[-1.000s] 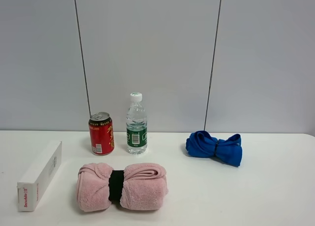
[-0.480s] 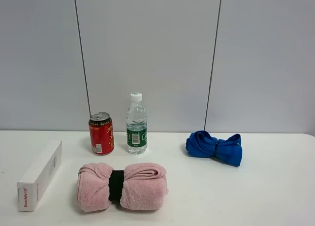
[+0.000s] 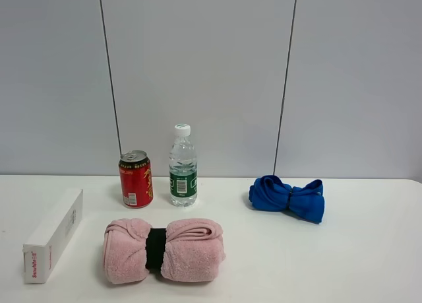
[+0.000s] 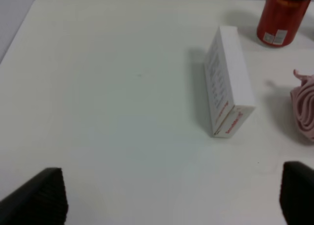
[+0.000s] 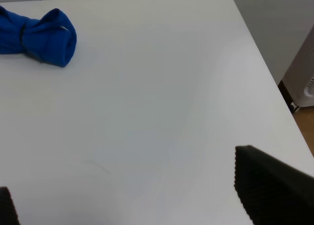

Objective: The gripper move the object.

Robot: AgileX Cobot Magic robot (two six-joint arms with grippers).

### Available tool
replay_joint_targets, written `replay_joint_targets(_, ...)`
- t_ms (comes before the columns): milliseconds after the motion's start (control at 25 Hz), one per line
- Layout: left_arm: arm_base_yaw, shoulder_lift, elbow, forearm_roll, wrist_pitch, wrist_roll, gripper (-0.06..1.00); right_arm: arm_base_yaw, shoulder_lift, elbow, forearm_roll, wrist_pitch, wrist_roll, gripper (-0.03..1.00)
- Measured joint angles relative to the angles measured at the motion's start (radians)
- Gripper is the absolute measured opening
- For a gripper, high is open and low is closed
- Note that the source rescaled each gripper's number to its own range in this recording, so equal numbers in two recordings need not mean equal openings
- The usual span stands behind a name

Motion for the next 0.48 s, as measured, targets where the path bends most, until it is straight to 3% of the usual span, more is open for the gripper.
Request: replay_joint_targets(480, 0.0, 0.0, 0.0, 0.0, 0.0, 0.0, 1.0, 0.0, 0.0, 0.0, 0.001, 0.0, 0.0, 0.71)
